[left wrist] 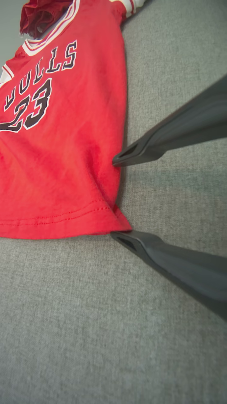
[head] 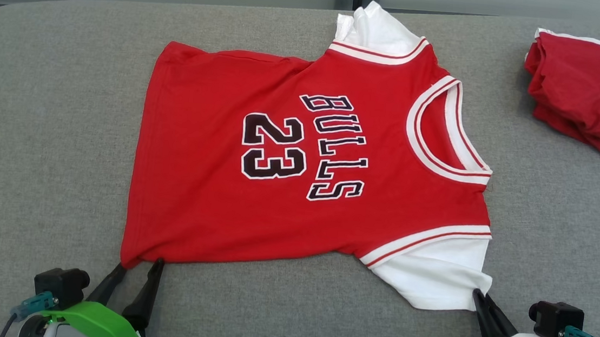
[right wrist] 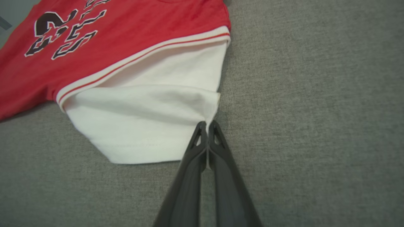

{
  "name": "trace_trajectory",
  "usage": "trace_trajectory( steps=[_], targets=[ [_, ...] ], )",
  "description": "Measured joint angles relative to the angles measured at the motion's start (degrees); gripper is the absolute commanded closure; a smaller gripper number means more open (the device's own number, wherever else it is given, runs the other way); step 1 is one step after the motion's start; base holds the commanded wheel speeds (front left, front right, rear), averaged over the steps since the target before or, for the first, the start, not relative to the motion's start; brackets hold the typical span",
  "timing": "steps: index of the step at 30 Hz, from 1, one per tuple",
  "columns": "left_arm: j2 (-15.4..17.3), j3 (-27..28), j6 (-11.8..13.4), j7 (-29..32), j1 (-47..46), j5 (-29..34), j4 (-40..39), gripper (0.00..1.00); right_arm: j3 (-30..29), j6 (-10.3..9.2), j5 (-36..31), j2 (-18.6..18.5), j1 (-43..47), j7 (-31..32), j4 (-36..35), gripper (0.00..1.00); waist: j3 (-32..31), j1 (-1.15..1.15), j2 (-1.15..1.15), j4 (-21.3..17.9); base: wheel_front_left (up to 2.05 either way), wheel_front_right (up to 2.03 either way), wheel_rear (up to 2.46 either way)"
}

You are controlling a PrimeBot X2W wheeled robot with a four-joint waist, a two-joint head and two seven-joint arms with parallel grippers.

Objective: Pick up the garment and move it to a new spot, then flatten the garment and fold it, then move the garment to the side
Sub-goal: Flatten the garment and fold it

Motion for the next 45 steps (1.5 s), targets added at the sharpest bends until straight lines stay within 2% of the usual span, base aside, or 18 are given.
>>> trace_trajectory(
  steps=[3, 4, 6, 7, 8, 9, 10, 13, 17, 26, 36, 40, 45],
  targets=[
    [-0.04, -0.20, 0.00, -0.01, -0.37, -0.31, 0.70, 0.09, -0.08, 0.01, 0.02, -0.02, 0.00, -0.01, 0.01, 1.00, -0.06, 0.00, 0.00, -0.08, 0.00, 0.00, 0.00],
    [-0.05, -0.23, -0.01, -0.02, -0.67, -0.32, 1.01, 0.09, -0.08, 0.02, 0.03, -0.03, 0.00, -0.01, 0.04, 1.00, -0.09, 0.00, 0.00, -0.08, 0.00, 0.00, 0.00],
    [-0.08, -0.37, -0.01, -0.07, -1.44, -0.38, 1.93, 0.21, -0.08, 0.03, 0.24, -0.10, 0.00, -0.01, 0.15, 1.00, -0.23, 0.00, 0.00, -0.05, 0.00, 0.00, 0.00],
    [-0.08, -0.56, -0.01, -0.07, -1.56, -0.41, 2.01, 0.45, -0.08, 0.04, 0.24, -0.13, 0.00, 0.00, 0.16, 1.00, -0.29, 0.00, 0.00, -0.04, 0.00, 0.00, 0.00],
    [-0.08, -1.01, -0.01, -0.07, -1.72, -0.57, 2.02, 0.78, -0.07, 0.14, 0.24, -0.16, 0.00, -0.01, 0.20, 1.00, -0.35, 0.00, 0.00, -0.03, 0.00, 0.00, 0.00],
    [-0.08, -1.64, -0.01, -0.07, -1.86, -0.71, 2.02, 0.93, -0.05, 0.15, 0.24, -0.20, 0.00, 0.00, 0.23, 1.00, -0.41, 0.00, 0.00, -0.03, 0.00, 0.00, 0.00],
    [-0.12, -2.20, -0.01, -0.07, -1.96, -0.81, 2.04, 1.00, -0.05, 0.19, 0.24, -0.22, 0.00, 0.00, 0.32, 1.00, -0.50, 0.00, 0.00, -0.03, 0.00, 0.00, 0.00],
    [-0.09, -4.26, -0.01, -0.05, -2.02, -1.43, 1.82, 1.00, -0.11, 1.02, 1.30, -0.11, 0.01, 0.01, 0.20, 1.00, -0.84, 0.00, 0.00, -0.09, 0.00, 0.00, 0.00],
    [1.36, -7.32, -0.01, 1.05, -2.02, -2.14, -0.60, 1.00, -1.76, 3.16, 7.69, 1.72, 0.21, 0.36, -2.02, 1.00, -1.09, 0.00, 0.00, -0.20, 0.00, 0.00, 0.00],
    [11.10, -9.46, -0.04, 5.17, 0.23, -8.04, -9.13, 1.00, -6.44, 5.44, 21.79, 2.09, 4.89, 4.85, -11.79, 1.00, -1.48, 0.00, 0.00, -1.06, 0.00, 0.00, 0.00],
    [19.62, -10.47, -0.04, 11.92, 4.76, -18.23, -22.79, 1.00, -8.51, 6.06, 33.39, 0.78, 10.07, 9.80, -26.82, 1.00, -0.03, 0.00, 0.00, -2.07, 0.00, 0.00, 0.00],
    [22.98, -8.32, -0.04, 13.39, 4.09, -21.60, -27.69, 1.00, -10.11, 6.05, 34.98, -0.57, 8.51, 11.29, -31.05, 1.00, 1.54, 0.00, 0.00, -2.23, 0.00, 0.00, 0.00],
    [27.47, -4.25, -0.04, 16.58, -0.64, -26.53, -32.96, 1.00, -11.23, 5.44, 36.22, -1.80, 0.94, 14.02, -34.08, 1.00, 4.43, 0.00, 0.00, -2.25, 0.00, 0.00, 0.00]
  ],
)
